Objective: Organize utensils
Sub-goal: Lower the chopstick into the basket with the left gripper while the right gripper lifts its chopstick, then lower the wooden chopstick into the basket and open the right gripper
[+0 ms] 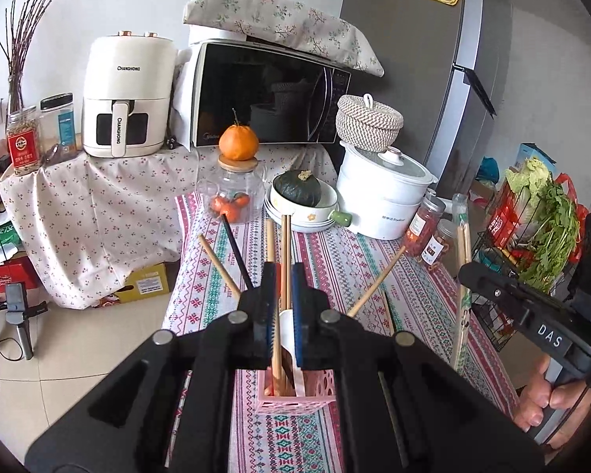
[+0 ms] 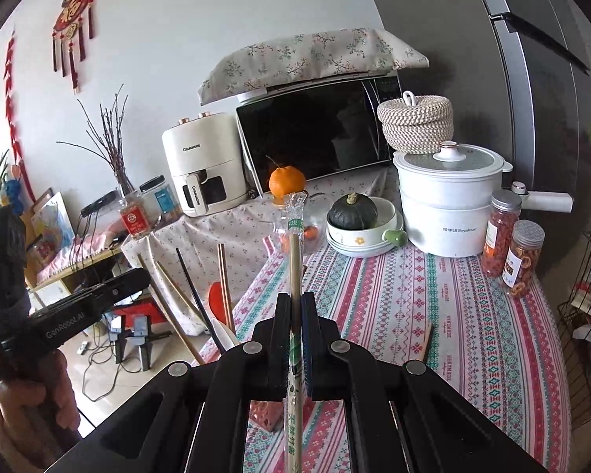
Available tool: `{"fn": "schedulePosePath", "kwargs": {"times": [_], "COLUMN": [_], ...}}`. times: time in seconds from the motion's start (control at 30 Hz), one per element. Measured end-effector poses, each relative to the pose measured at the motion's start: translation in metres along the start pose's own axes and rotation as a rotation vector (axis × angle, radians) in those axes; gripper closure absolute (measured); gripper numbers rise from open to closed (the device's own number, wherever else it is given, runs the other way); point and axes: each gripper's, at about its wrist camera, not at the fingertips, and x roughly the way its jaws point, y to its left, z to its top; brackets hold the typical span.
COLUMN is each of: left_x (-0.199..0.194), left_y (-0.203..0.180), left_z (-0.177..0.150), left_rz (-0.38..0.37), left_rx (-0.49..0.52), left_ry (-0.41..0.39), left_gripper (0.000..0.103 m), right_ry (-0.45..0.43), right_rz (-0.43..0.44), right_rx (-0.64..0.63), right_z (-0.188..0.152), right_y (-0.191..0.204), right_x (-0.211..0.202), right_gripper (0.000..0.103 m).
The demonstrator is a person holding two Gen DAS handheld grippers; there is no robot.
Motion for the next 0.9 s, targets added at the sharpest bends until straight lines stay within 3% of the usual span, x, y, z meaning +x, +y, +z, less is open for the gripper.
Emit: {"fn": "schedulePosePath", "kwargs": {"times": [0.07,0.23,0.33,0.43,0.63,0.9], "left_x": [0.002,-0.002,-0.003,0.0,0.008,0.008], "left_y": [0.001,0.007,0.017,0.028,0.049,0.052], "left_z": [-0.001,-0.006,-0.013,-0.021,-0.033,-0.036], "left_rz": [-0.003,0.009,0.037,0.062,0.077,0.054], "left_rx": [-0.005,-0.026,-0.039,-0.046,-0.088,-0.115], "left_ry": [0.027,0.095,0.155,0.216,0.311,0.344], "left_gripper": [0.084,0.044,0.033,0.027,0.026,0.026], "right_ry": [-0.025,-0.093,-0.134,-0.17,-0.182,-0.232], "right_rz": [0.008,0.03,0.03,0.023,0.001,-0.058], "right_rx": [0.006,0.033,0.035,0.03,0.029,-0.001], "right_z": [0.002,0.011,0.018,0.024,0.024,0.017], "right_y": [0.004,0.018,0.029,0.041,0.053,0.065], "right_x": [-0.001,-0.001,0.003,0.011,0.041,0.07], "right_gripper": [0.098,0.098,0.098,0.098,0.098,0.098]}}
